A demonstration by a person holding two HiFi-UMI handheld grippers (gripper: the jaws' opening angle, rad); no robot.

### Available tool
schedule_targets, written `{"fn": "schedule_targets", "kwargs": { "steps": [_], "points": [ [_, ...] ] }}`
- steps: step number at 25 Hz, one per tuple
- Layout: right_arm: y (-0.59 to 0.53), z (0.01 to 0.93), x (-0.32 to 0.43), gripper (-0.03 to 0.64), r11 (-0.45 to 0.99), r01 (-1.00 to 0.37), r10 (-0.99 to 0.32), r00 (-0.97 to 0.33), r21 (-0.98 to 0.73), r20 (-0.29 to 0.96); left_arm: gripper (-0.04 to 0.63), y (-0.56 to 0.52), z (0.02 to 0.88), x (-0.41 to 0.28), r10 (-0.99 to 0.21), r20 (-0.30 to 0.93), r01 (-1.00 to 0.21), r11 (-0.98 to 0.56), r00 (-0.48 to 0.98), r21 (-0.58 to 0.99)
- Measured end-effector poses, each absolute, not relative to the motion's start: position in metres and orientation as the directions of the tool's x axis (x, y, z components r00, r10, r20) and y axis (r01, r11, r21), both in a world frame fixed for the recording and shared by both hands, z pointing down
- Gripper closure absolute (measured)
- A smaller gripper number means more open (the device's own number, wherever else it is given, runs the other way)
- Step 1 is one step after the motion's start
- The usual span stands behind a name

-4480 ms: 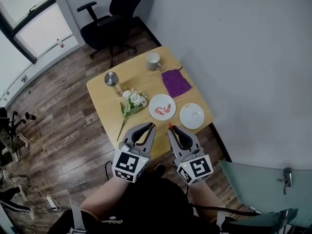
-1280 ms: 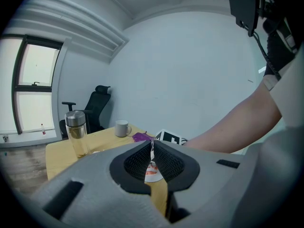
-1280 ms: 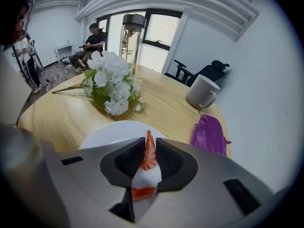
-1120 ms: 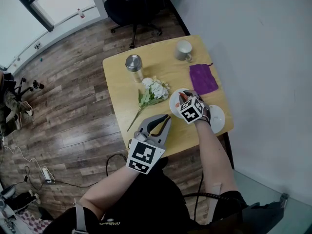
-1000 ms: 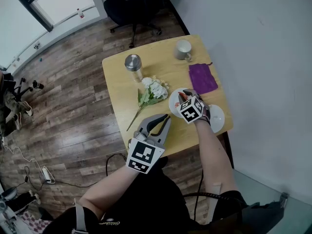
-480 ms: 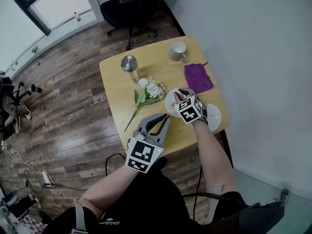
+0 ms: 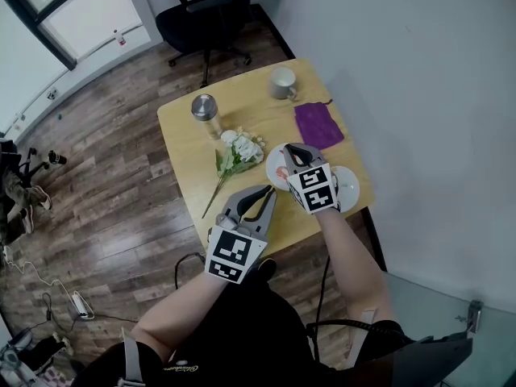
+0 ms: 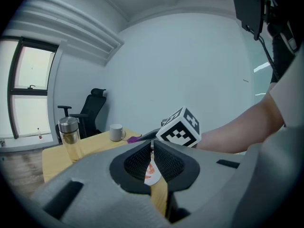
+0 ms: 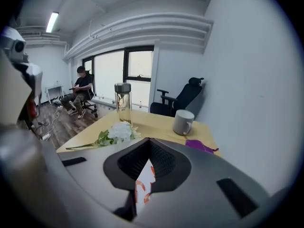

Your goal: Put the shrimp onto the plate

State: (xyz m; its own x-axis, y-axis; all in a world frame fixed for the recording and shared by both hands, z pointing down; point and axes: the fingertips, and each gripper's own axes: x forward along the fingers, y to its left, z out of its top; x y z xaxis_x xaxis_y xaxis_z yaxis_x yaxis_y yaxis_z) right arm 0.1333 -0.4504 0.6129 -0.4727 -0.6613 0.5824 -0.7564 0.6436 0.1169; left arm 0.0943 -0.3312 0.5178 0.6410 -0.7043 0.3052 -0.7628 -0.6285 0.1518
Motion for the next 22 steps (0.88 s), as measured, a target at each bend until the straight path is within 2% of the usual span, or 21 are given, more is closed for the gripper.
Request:
{"fn": "schedule_targets", "kwargs": {
  "steps": [9, 17, 22],
  "points": [
    [-0.402, 0.526, 0.145, 0.614, 0.578, -0.816, -0.752, -0.526, 0.016, 0.397, 0.574, -0.329, 0.500, 0.101, -0.709, 0.271, -0.755, -0.639, 0.651, 0.144],
    [-0.354, 0.454, 0.169, 0.614, 0.498, -0.867, -0.840, -0.491, -0.033, 0.229, 0.578, -0.324, 0.478, 0.108, -0.715, 0.229, -0.749, -0.649, 0.660, 0.133],
    [-0.326, 0.432, 0.184, 0.614, 0.457, -0.888, -0.869, -0.459, -0.054, 0.186, 0.578, -0.318, 0.465, 0.113, -0.715, 0.208, -0.743, -0.657, 0.668, 0.128]
  ]
}}
